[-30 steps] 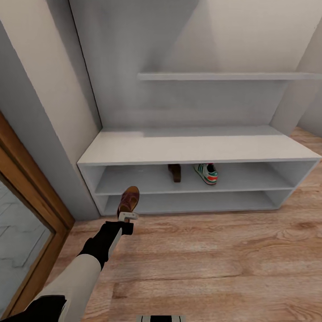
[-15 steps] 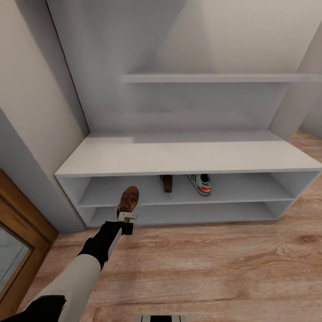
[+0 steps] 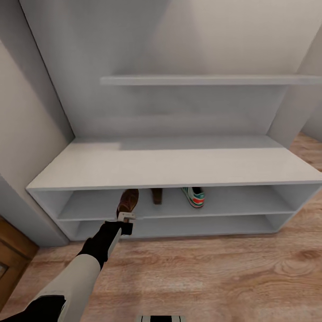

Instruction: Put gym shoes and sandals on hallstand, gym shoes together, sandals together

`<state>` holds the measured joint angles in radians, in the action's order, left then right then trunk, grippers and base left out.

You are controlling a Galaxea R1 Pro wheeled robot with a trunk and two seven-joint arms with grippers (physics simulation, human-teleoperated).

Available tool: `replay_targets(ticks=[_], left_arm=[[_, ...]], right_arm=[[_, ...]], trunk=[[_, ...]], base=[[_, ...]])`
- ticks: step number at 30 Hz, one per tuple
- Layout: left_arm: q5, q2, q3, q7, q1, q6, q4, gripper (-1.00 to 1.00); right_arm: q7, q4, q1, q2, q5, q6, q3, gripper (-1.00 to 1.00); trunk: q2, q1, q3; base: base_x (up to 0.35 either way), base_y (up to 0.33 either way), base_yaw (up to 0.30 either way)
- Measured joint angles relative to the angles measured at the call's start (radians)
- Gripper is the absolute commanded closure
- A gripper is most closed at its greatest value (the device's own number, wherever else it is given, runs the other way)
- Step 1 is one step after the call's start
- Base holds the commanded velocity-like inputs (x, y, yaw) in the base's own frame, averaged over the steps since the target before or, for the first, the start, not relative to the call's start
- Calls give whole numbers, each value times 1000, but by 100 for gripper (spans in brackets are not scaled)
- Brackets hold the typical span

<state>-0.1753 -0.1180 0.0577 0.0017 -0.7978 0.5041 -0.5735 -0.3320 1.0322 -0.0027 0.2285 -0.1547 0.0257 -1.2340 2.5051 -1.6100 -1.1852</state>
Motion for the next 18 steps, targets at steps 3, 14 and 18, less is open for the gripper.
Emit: replay_targets(ticks=[3, 14, 18], left_arm=[[-1, 0, 0, 0, 0, 0, 0, 100], [6, 2, 2, 141, 2, 1, 1, 100], [10, 1, 2, 153, 2, 1, 1, 100]], right_arm=[[0, 0, 0, 0, 0, 0, 0, 100], [2, 1, 0, 0, 1, 2, -2, 100], [3, 1, 0, 0, 1, 2, -3, 100]], trunk=[[0, 0, 0], [0, -1, 0], [0, -1, 0]], base=[[262, -77, 0], [44, -10, 0], [1, 0, 0]])
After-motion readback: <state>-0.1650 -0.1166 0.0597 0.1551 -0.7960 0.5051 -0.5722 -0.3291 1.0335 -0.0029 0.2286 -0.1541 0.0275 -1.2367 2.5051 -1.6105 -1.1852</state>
